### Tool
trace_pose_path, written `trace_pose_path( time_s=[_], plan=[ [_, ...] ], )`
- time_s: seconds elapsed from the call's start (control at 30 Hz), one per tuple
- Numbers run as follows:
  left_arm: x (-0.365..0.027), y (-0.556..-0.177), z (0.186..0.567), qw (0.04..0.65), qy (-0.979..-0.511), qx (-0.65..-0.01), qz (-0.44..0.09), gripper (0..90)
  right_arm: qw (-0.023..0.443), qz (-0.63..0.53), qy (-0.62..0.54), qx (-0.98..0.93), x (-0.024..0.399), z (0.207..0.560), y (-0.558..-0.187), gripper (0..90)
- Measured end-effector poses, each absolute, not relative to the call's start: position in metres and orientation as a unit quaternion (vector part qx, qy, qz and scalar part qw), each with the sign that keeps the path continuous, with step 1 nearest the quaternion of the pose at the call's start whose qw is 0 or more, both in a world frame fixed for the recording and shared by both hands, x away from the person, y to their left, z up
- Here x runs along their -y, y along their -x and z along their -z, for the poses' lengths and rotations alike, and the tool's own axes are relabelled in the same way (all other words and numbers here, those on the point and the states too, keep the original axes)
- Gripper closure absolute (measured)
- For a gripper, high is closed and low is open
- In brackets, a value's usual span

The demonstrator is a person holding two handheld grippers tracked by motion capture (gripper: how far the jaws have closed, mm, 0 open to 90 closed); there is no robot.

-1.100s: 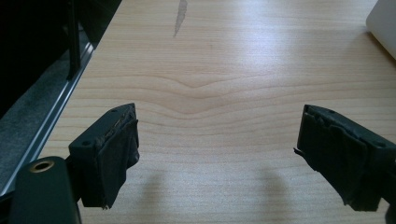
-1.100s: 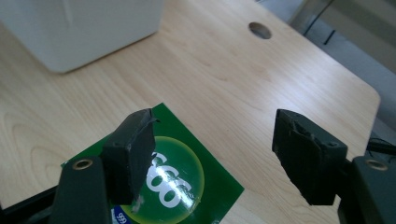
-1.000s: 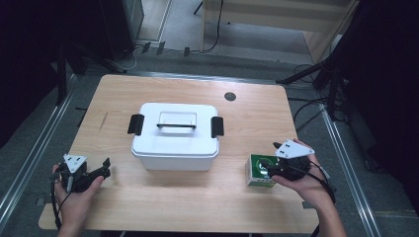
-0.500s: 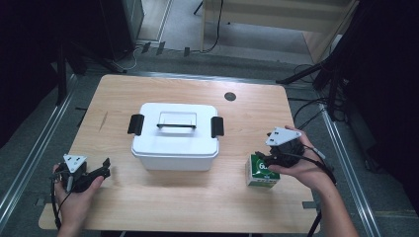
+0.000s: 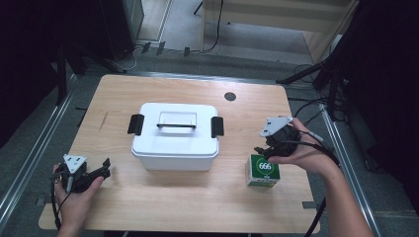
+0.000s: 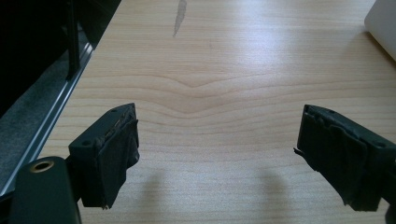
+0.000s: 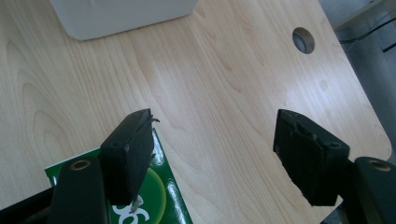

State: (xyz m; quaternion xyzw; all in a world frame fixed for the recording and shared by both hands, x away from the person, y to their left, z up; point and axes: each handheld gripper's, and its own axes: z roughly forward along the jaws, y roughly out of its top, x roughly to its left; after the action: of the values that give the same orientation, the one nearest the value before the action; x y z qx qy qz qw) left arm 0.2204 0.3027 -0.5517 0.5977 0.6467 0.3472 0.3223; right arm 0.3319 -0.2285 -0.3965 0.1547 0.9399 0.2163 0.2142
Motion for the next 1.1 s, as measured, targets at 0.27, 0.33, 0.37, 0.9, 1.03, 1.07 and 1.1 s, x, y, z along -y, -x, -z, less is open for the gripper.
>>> trace_pose_path(
  time_s=[0.27,0.33,0.37,0.9,1.03,1.07,1.1],
  plan=[
    [-0.303,-0.220,0.552,0.324,-0.596,-0.647,-0.348,13.6,0.189,-0.185,-0.119,-0.957,0.218,0.385,-0.341,29.2],
    [-0.303,-0.220,0.552,0.324,-0.597,-0.647,-0.347,13.6,0.186,-0.181,-0.110,-0.959,0.214,0.382,-0.343,29.2],
    [-0.302,-0.220,0.552,0.323,-0.597,-0.647,-0.348,13.6,0.181,-0.178,-0.104,-0.962,0.210,0.377,-0.345,29.2],
    [-0.302,-0.220,0.552,0.327,-0.603,-0.640,-0.347,11.1,0.109,-0.131,-0.069,-0.983,0.181,0.354,-0.354,13.8],
    [-0.302,-0.220,0.552,0.326,-0.605,-0.639,-0.345,10.2,0.109,-0.132,-0.061,-0.983,0.175,0.349,-0.355,12.3],
    [-0.302,-0.220,0.552,0.325,-0.604,-0.640,-0.346,9.9,0.109,-0.132,-0.063,-0.983,0.173,0.348,-0.355,11.5],
    [-0.301,-0.220,0.552,0.323,-0.605,-0.639,-0.349,8.9,0.111,-0.133,-0.063,-0.983,0.169,0.345,-0.356,8.9]
  ],
)
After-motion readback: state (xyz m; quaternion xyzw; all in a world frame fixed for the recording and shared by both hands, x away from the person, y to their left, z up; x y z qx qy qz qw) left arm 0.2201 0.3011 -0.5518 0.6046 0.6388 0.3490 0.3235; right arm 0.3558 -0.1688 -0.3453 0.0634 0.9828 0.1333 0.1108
